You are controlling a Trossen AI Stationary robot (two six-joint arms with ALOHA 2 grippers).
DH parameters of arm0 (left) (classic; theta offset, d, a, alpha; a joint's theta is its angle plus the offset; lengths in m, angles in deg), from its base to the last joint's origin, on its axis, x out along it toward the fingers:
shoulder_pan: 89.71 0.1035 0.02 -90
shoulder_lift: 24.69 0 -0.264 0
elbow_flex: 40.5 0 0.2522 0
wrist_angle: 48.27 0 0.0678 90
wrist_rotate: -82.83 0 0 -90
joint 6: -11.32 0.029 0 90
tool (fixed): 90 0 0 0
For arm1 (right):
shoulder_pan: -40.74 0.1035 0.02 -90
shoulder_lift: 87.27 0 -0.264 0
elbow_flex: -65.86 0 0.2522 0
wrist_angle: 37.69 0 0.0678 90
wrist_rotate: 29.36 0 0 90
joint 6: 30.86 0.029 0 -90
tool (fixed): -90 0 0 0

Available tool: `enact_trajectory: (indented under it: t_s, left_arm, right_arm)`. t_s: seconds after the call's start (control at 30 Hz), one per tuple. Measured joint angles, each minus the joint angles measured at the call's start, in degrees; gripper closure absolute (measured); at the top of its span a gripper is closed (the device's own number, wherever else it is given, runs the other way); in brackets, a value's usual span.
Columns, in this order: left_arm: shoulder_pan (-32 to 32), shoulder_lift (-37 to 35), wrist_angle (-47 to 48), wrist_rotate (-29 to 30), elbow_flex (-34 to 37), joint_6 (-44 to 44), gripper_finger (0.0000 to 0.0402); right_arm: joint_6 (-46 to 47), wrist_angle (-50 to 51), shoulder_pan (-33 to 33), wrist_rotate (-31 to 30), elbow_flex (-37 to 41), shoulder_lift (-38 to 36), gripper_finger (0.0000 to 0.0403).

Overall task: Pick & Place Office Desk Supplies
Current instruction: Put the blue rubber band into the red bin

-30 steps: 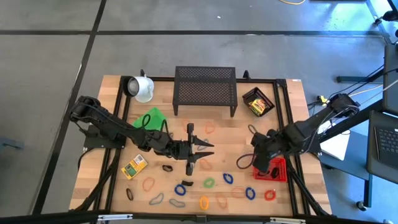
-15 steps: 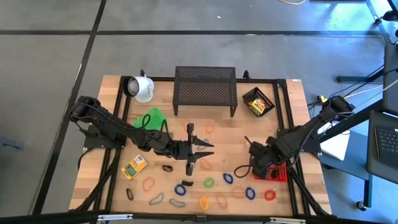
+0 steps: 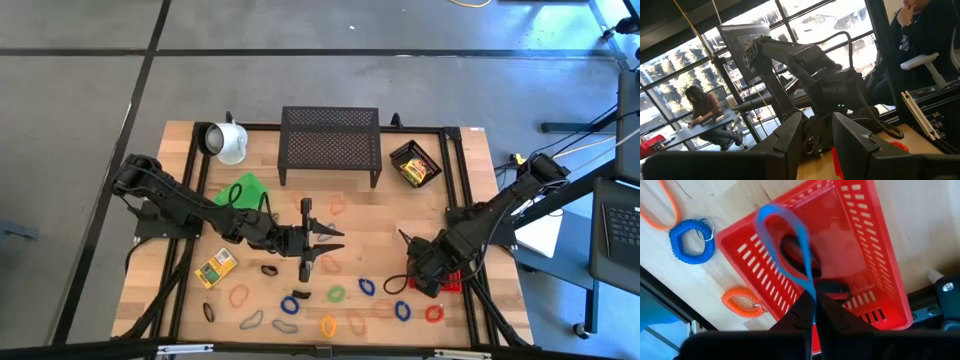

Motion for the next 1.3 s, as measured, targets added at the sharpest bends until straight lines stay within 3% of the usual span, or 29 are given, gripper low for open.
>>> enact_trajectory:
  t_s: [0.4, 1.03, 1.3]
  left_arm:
    - [0.0, 0.0, -0.01, -0.01, 0.0, 0.0, 0.0302]
    - [0.0, -0.02, 0.0, -1.06, 0.0, -0.15, 0.0303]
    - [0.0, -0.02, -0.02, -6.73, 0.0, -0.17, 0.0303]
  right_arm:
    - [0.4, 0.25, 1.34, 0.98, 0.0, 4.46, 0.0367]
    - [0.23, 0.31, 1.34, 1.46, -0.1, 5.51, 0.0191]
    - [-0.09, 0.85, 1.34, -1.36, -5.29, 3.57, 0.019]
